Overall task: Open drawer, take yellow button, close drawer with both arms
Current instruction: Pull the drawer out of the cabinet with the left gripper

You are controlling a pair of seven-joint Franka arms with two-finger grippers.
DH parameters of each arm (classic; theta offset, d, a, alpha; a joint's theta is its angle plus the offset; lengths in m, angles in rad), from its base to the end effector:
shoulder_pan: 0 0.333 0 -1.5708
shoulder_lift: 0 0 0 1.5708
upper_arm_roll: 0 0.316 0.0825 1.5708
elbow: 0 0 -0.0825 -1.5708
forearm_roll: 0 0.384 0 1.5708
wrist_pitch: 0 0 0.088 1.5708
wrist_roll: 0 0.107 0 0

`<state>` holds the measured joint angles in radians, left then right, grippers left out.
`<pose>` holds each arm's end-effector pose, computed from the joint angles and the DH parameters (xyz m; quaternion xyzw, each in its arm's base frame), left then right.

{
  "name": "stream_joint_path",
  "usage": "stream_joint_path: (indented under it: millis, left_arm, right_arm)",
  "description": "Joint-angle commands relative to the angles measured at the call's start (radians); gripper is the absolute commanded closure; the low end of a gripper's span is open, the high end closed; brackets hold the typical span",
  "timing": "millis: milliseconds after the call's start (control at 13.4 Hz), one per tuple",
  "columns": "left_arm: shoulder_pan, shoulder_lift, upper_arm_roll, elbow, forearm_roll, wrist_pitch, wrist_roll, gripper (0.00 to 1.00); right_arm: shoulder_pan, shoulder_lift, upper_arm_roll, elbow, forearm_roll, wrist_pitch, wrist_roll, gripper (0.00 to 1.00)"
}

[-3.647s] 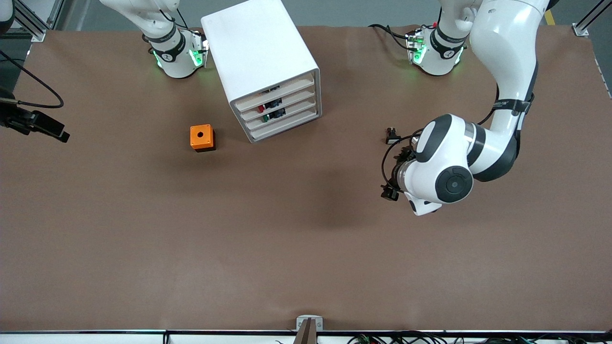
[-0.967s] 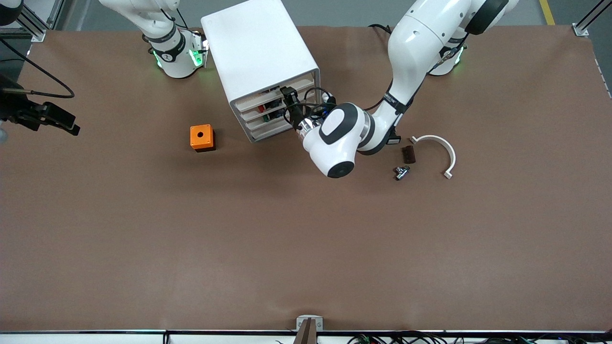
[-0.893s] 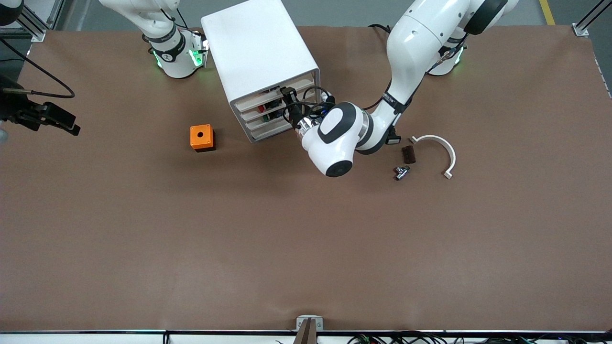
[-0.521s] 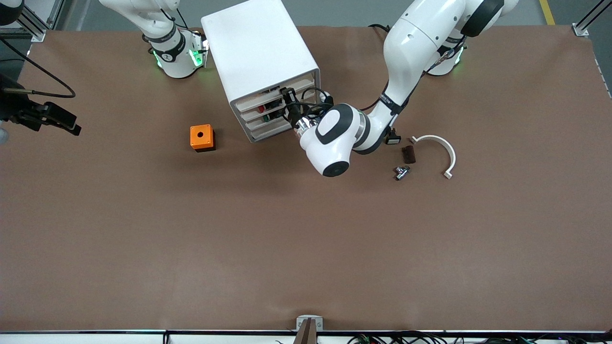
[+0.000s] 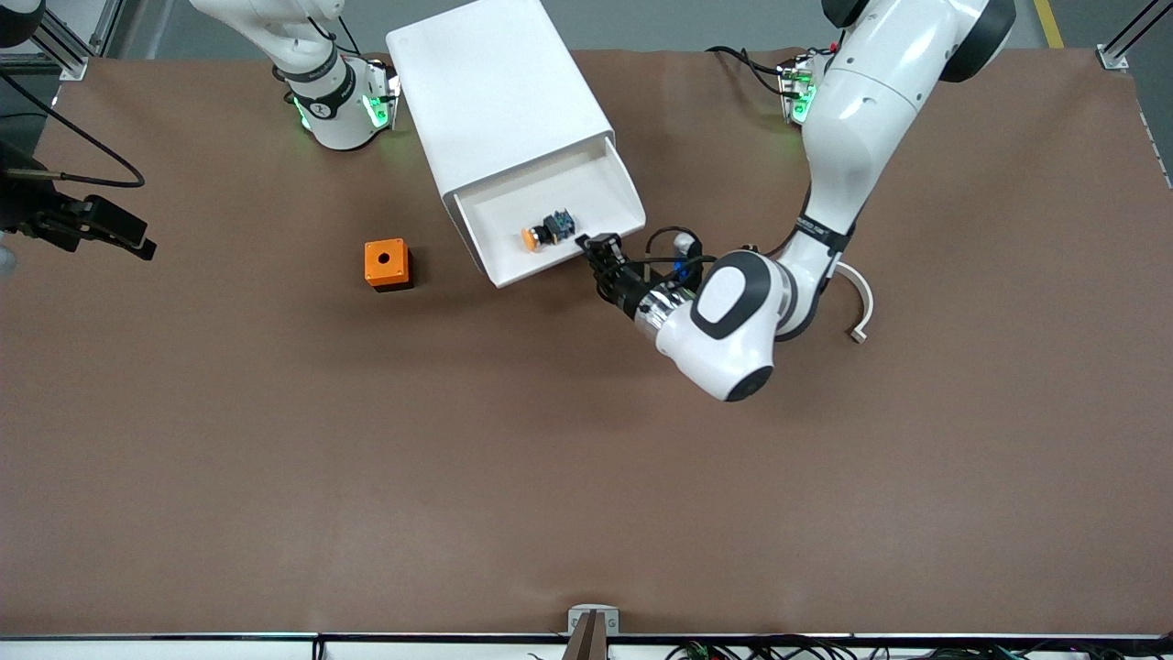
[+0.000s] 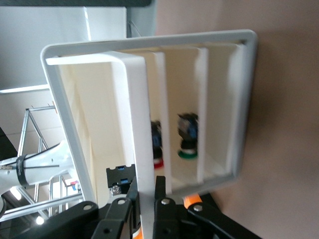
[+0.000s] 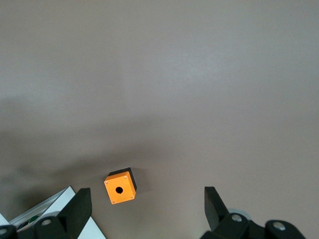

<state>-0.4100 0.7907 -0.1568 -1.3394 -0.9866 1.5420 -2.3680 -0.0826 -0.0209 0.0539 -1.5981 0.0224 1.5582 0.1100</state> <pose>0.5519 -0.4291 0.2814 -0.4061 -0.7172 0.5322 0.1935 0.5462 -0.0129 0.6220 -0.9975 0.0693 0.0099 0.0102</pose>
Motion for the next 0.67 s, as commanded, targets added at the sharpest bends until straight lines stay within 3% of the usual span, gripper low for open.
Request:
stream_joint_path:
  millis: [0, 74, 149, 223, 298, 595]
  left_arm:
    - [0.045, 0.007, -0.004, 0.045, -0.012, 0.035, 0.099, 0.98]
    - [0.046, 0.005, -0.003, 0.045, -0.011, 0.035, 0.110, 0.83]
    - [0.048, -0.001, -0.003, 0.043, -0.007, 0.030, 0.130, 0.43]
    - [0.054, -0.004, -0.003, 0.043, 0.000, 0.015, 0.130, 0.10]
    - [0.066, -0.008, -0.003, 0.046, 0.012, -0.011, 0.133, 0.01]
    - [0.117, -0.014, -0.003, 0.072, 0.054, -0.033, 0.147, 0.01]
  right_arm:
    - [0.000, -0.008, 0.000, 0.003, 0.016, -0.003, 0.011, 0.00]
    - [0.000, -0.008, 0.000, 0.003, 0.016, -0.003, 0.011, 0.00]
    - [-0.002, -0.008, 0.000, 0.003, 0.016, -0.003, 0.011, 0.00]
    - [-0.003, -0.008, 0.000, 0.003, 0.016, -0.006, 0.011, 0.00]
    - [-0.005, -0.008, 0.000, 0.003, 0.016, -0.006, 0.010, 0.00]
    - [-0.003, -0.007, -0.002, 0.004, 0.016, -0.012, 0.010, 0.00]
